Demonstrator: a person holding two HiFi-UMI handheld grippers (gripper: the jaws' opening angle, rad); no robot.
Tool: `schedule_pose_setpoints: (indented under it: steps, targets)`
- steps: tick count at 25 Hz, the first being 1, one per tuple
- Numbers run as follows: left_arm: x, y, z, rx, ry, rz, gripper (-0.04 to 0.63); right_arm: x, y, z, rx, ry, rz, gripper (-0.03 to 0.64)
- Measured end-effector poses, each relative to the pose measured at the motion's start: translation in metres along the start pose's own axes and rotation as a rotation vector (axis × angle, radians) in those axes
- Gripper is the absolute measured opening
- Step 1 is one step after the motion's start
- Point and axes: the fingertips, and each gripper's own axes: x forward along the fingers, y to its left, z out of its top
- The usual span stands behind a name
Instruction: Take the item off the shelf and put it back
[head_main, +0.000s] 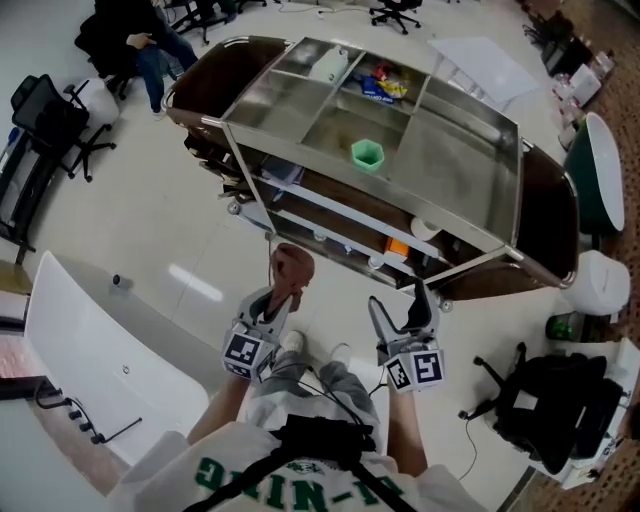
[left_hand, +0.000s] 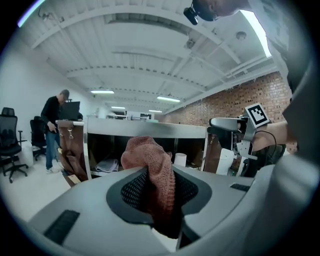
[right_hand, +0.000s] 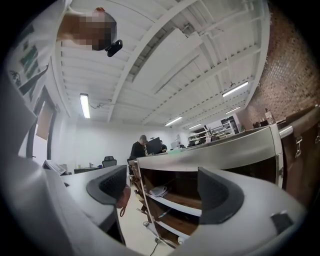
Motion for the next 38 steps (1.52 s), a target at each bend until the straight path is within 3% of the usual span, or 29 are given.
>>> schedule_pose_setpoints:
  steps: [5, 14, 23, 27, 32, 33, 34, 36, 38]
  targets:
    - [0.036, 0.003, -0.058, 0.049, 0.061, -0.049, 0.091, 0.006, -0.012, -0.036, -0.003, 0.038, 0.017, 0.454]
    - [0.128, 0.023, -0.179, 0.001, 0.065, -0.018, 0.091, 0.029, -0.052, -0.164, -0.012, 0.03, 0.05, 0.454]
    - [0.293, 0.039, -0.311, -0.037, 0.145, -0.042, 0.092, 0.05, -0.089, -0.233, -0.043, 0.025, 0.008, 0.454]
    - [0.372, 0.038, -0.331, -0.022, 0.177, -0.092, 0.094, 0.055, -0.105, -0.256, -0.067, 0.012, -0.021, 0.453]
    - [0.452, 0.056, -0.353, -0.068, 0.206, -0.07, 0.101, 0.05, -0.115, -0.277, -0.082, 0.001, -0.04, 0.454]
    - [0.465, 0.061, -0.361, -0.099, 0.225, -0.075, 0.118, 0.048, -0.117, -0.281, -0.083, 0.004, -0.044, 0.454]
    - [0.475, 0.062, -0.37, -0.145, 0.256, -0.09, 0.176, 0.045, -0.119, -0.285, -0.083, 0.011, -0.047, 0.453]
    - [0.485, 0.059, -0.379, -0.221, 0.326, -0.121, 0.4, 0.039, -0.125, -0.288, -0.071, 0.026, -0.058, 0.454]
    - [0.478, 0.054, -0.37, -0.225, 0.352, -0.128, 0.423, 0.035, -0.127, -0.28, -0.039, 0.031, -0.074, 0.453]
